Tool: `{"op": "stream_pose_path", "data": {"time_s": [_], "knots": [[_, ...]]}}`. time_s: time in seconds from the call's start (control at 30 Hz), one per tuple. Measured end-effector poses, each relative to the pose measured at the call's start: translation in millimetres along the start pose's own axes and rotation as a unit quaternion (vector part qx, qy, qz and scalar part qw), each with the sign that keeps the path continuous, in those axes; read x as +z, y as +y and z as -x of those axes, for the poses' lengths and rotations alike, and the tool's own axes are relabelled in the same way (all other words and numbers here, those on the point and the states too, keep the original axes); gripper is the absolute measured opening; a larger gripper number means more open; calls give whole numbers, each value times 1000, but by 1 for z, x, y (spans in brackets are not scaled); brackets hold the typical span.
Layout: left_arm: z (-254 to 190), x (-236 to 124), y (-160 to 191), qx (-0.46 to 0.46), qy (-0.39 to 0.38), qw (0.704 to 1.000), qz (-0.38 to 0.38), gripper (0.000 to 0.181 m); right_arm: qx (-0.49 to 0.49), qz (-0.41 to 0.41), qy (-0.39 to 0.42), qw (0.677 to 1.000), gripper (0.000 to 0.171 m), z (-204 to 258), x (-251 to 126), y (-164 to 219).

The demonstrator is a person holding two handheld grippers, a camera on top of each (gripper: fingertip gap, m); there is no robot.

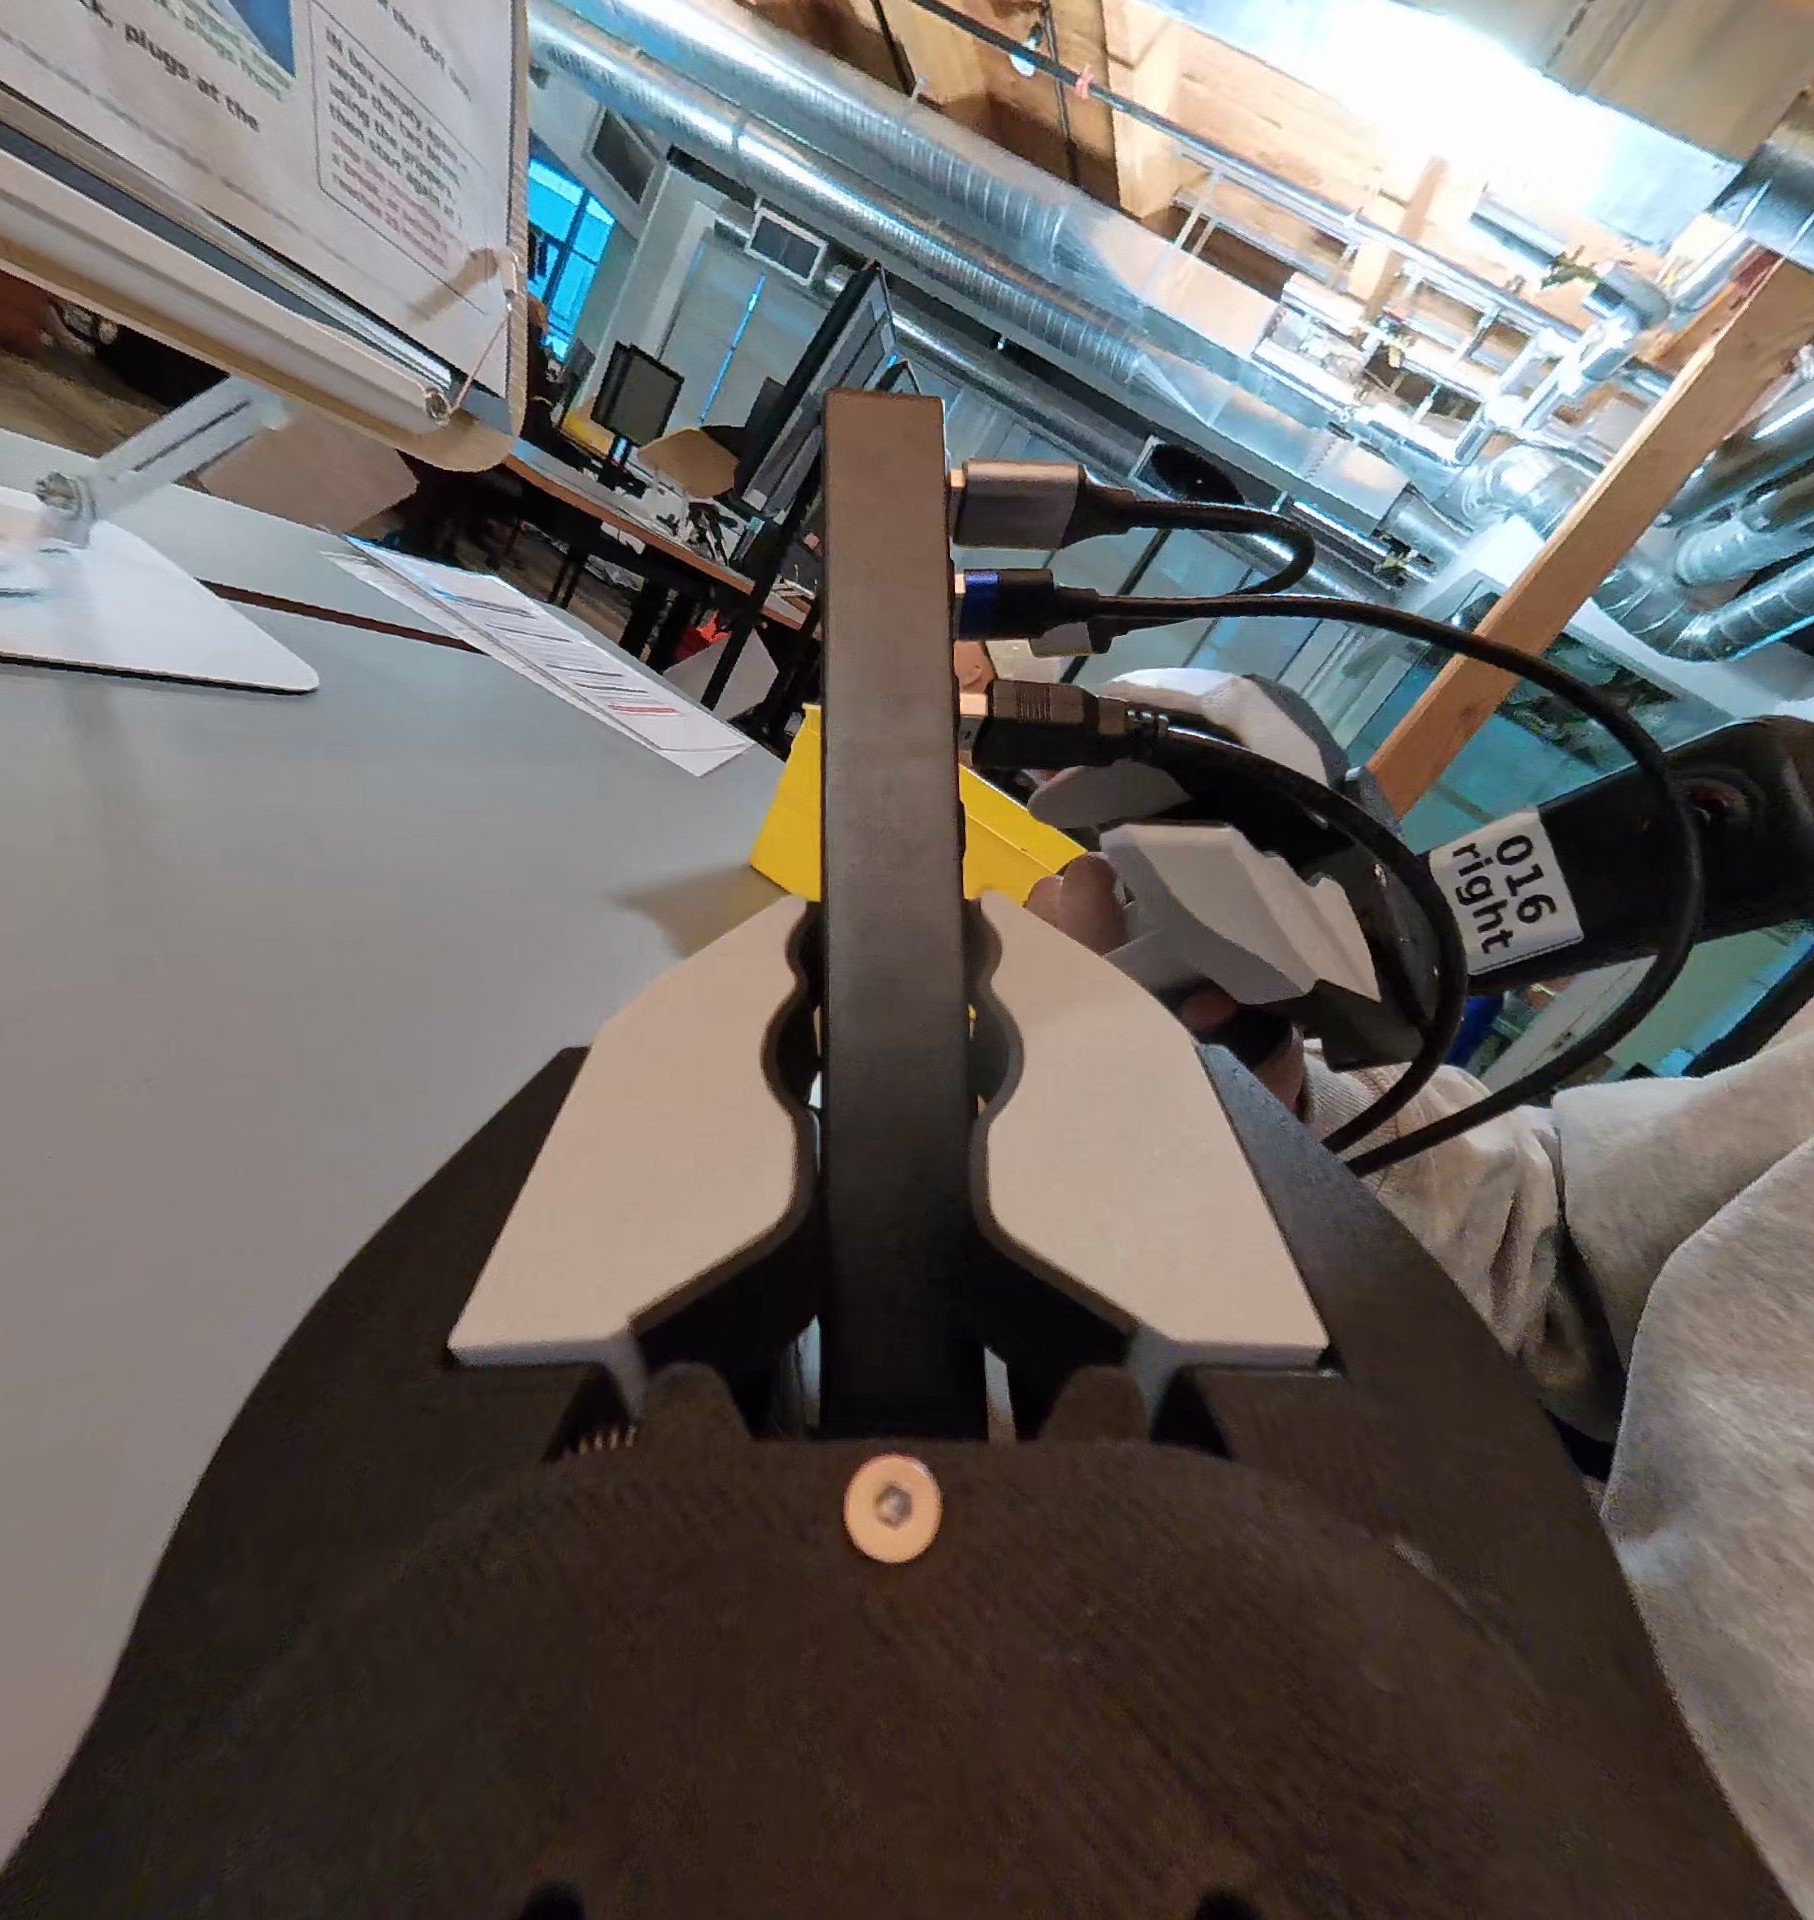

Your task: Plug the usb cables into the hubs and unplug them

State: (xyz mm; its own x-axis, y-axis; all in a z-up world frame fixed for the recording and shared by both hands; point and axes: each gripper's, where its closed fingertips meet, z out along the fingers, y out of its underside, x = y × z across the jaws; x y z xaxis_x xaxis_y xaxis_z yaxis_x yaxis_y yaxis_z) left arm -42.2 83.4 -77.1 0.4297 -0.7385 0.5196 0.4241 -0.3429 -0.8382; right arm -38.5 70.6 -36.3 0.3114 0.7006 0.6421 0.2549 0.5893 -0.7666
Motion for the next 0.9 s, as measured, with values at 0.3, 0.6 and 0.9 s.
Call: {"op": "stream_pose_path", "data": {"time_s": [0.3, 0.6, 0.9], "knots": [[3, 1, 6, 58, -34, 997, 30, 27, -44, 12, 28, 999, 8, -3, -2, 1], [4, 1, 9, 137, -70, 986, 60, 31, 4, 0, 12, 1000, 9, -4, -4, 2], [2, 3, 9, 124, -71, 988, 62, 31, 43, -22, 11, 999, 9, -6, -4, 2]]}}
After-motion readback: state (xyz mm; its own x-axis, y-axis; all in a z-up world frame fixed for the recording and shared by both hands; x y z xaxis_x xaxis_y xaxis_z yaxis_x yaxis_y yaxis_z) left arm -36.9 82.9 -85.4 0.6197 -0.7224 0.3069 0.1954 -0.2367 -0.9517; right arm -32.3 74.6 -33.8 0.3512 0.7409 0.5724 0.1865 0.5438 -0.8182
